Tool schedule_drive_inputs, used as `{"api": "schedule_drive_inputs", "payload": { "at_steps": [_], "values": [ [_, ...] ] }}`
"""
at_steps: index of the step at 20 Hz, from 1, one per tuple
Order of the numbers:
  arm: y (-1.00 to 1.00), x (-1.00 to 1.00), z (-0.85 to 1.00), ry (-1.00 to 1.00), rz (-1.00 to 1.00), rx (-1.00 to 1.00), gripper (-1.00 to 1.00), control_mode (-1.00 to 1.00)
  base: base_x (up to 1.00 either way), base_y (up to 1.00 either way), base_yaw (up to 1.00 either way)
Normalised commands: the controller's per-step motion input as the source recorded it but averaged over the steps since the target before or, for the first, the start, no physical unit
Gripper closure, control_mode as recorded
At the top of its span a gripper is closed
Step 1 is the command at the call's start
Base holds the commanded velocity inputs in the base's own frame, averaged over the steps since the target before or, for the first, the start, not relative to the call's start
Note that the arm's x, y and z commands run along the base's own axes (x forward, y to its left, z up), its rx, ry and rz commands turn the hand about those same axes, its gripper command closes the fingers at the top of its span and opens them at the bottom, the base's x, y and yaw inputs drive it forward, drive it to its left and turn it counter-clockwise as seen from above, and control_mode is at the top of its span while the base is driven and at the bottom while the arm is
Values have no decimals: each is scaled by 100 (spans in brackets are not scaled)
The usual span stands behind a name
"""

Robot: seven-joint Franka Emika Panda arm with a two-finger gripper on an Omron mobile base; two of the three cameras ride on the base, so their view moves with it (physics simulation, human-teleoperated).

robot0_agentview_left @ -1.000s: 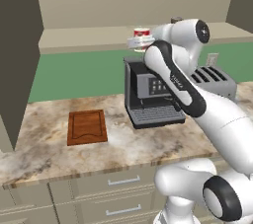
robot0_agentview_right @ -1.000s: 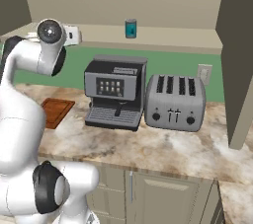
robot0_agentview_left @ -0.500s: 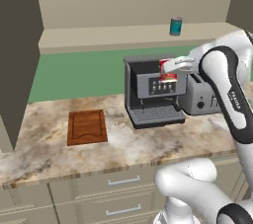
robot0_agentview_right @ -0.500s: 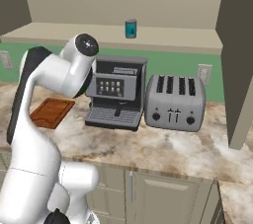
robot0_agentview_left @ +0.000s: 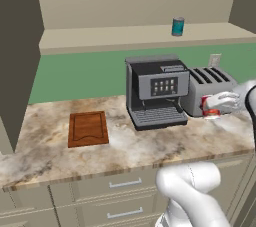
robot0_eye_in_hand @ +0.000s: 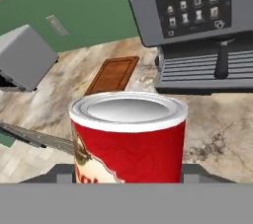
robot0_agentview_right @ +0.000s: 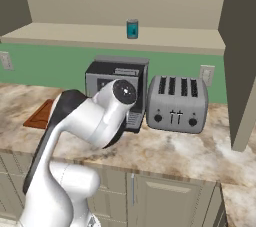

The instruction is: Restock the canned food cabinet by taking the new fresh canned food from the counter and placing it in the cabinet. Then, take the old canned food from the cabinet and place it on the counter.

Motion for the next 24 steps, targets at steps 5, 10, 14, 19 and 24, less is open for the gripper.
{"api": "schedule_drive_inputs", "payload": {
  "at_steps": [5,10,14,19,24],
  "values": [
    [-100,9,-66,10,-41,-2,100,-100,0,0,0],
    [-100,38,-58,13,-45,-6,100,-100,0,0,0],
    [-100,53,-61,15,-45,-8,100,-100,0,0,0],
    [-71,96,-52,12,-33,-13,100,-100,0,0,0],
    [-16,83,-41,4,-8,-16,100,-100,0,0,0]
  ]
}}
